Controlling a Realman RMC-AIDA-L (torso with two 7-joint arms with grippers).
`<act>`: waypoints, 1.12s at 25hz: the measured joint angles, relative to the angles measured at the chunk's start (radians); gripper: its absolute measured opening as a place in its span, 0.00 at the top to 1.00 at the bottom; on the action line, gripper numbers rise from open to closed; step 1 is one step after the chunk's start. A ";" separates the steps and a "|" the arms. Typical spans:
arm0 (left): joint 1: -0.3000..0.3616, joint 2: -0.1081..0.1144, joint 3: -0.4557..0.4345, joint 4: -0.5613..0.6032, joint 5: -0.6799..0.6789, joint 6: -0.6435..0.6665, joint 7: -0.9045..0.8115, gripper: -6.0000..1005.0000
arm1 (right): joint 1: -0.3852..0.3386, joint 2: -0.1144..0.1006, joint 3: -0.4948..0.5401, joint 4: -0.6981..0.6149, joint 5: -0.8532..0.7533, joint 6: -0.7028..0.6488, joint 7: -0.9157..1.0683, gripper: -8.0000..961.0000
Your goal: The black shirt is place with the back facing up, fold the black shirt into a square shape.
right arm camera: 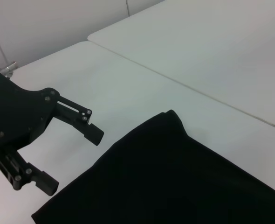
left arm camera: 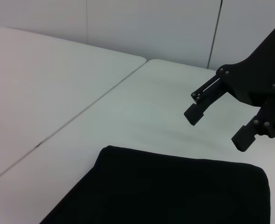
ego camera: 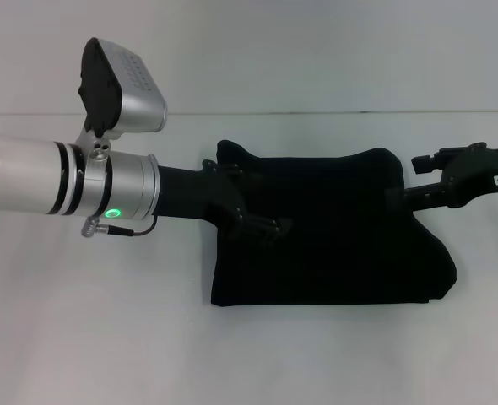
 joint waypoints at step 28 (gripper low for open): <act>0.075 -0.002 -0.205 -0.005 -0.403 0.187 0.051 0.10 | -0.071 0.075 0.050 0.054 0.330 0.030 -0.075 0.05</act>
